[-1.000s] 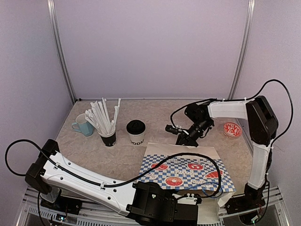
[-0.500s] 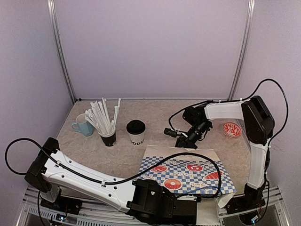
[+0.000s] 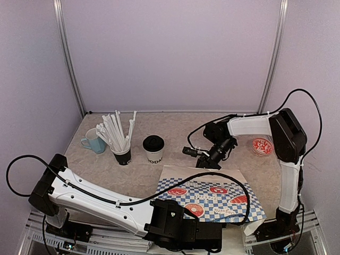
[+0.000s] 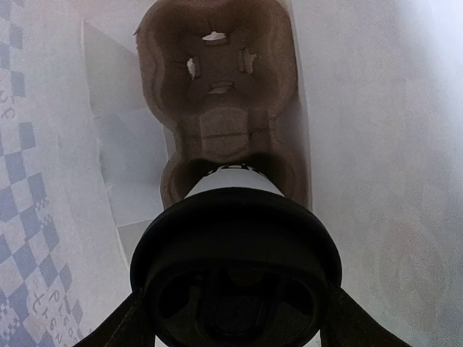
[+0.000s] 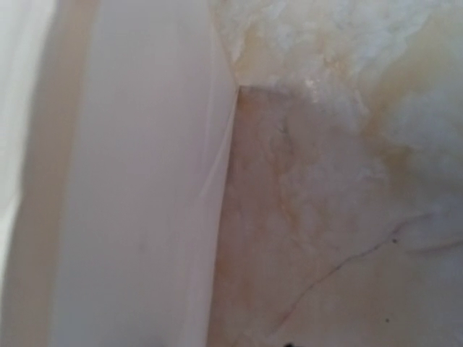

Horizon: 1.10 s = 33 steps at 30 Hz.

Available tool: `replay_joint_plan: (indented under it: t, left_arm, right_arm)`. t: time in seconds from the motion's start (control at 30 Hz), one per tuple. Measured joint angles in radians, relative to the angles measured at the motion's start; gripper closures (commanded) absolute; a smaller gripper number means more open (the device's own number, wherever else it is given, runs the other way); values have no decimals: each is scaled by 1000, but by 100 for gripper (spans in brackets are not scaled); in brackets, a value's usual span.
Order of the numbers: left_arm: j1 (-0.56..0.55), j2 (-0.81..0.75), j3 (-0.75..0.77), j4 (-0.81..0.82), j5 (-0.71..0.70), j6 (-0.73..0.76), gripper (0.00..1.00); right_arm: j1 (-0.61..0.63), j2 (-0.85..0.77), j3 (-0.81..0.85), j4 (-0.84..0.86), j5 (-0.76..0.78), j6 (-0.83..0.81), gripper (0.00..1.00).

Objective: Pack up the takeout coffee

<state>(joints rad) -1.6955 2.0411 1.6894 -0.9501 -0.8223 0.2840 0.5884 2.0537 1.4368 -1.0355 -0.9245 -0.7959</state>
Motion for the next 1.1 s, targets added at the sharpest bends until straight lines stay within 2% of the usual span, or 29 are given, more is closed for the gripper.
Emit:
replay_joint_plan:
  t: [0.43,0.63,0.83,1.1]
  left_arm:
    - [24,-6,-2,-43,44,-35,63]
    - [39,-12,-2,-61,64,-68,63]
    - [89,-25,1,-97,92,-121,63]
    - [165,-26,44,-125,176,-197,63]
  right_arm:
    - [10,5,50,-18,43,3,65]
    - [-38,-4,128,-76,69,-5,63]
    - [-132,-85,175,-156,74,-39,62]
    - [-208,-226,134,-216,72,-82,62]
